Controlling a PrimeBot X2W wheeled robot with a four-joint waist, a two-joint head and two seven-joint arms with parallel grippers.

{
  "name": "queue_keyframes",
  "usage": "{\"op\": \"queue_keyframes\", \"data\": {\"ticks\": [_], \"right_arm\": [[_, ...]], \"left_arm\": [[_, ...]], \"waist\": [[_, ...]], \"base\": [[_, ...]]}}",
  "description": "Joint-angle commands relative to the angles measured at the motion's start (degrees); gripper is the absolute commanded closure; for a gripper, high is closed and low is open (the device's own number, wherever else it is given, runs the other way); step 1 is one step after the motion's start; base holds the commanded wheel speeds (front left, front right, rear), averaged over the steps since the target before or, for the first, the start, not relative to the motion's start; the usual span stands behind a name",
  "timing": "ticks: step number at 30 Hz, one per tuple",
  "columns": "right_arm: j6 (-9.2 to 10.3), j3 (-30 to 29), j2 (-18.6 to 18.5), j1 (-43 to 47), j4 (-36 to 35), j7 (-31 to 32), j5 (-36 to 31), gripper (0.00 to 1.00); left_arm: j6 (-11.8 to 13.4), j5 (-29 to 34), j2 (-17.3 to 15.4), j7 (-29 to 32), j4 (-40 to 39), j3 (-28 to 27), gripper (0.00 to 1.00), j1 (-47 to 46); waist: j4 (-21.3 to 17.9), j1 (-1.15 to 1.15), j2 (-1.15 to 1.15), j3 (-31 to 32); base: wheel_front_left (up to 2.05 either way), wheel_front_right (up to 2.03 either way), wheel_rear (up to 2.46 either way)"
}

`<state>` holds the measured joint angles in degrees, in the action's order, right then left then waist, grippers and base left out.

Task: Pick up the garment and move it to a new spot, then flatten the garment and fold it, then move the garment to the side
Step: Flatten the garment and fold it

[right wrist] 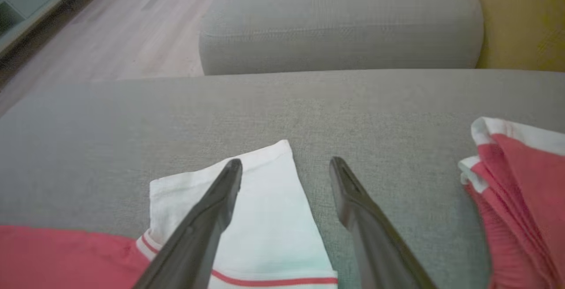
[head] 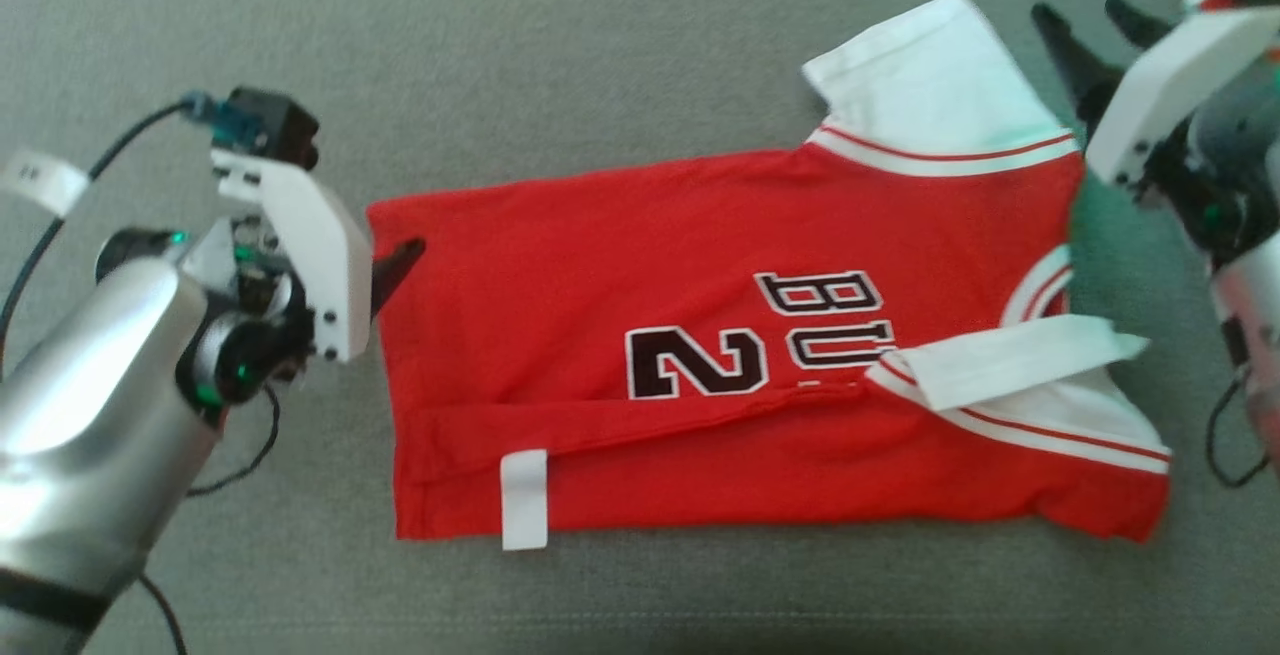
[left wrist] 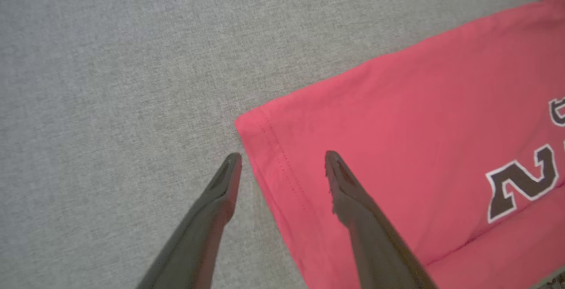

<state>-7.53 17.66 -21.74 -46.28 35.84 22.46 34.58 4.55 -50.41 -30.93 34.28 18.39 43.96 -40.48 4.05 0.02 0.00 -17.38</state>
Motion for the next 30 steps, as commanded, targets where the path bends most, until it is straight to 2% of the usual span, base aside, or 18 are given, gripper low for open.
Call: {"op": "queue_keyframes", "data": {"ticks": [1, 9, 16, 29, 30], "right_arm": [[0.04, 1.42, -0.75, -2.23, -0.55, -0.63, 0.74, 0.0], [0.04, 9.2, -2.47, -13.0, 11.36, -0.03, 4.7, 0.0], [0.04, 13.9, -2.67, -17.45, 18.75, 1.86, 6.55, 0.0], [0.04, 22.08, -2.61, -18.65, 19.61, 6.39, 13.75, 0.0], [0.04, 22.81, -2.69, -18.58, 19.45, 7.05, 14.47, 0.05]], "left_arm": [[-0.32, 0.68, -1.65, 0.18, -0.55, -2.44, 0.0, -4.0], [-2.45, 1.54, 1.86, 0.15, 3.88, -1.48, 0.0, -9.87], [-3.47, 1.63, 3.21, 0.7, 5.7, -0.6, 0.0, -11.54], [-4.73, 1.58, 4.32, 1.31, 6.84, 0.38, 0.0, -13.32], [-4.81, 1.56, 4.51, 1.31, 6.96, 0.45, 0.0, -13.46]], "waist": [[1.6, -0.02, 0.0, -1.93], [4.42, -0.02, 0.0, -6.56], [5.62, -0.02, 0.0, -7.83], [5.54, -0.02, 0.0, -8.95], [5.52, -0.02, 0.0, -9.06]], "base": [[0.0, 0.0, 0.0], [0.0, 0.0, 0.0], [0.0, 0.0, 0.0], [0.0, 0.0, 0.0], [0.0, 0.0, 0.0]]}}
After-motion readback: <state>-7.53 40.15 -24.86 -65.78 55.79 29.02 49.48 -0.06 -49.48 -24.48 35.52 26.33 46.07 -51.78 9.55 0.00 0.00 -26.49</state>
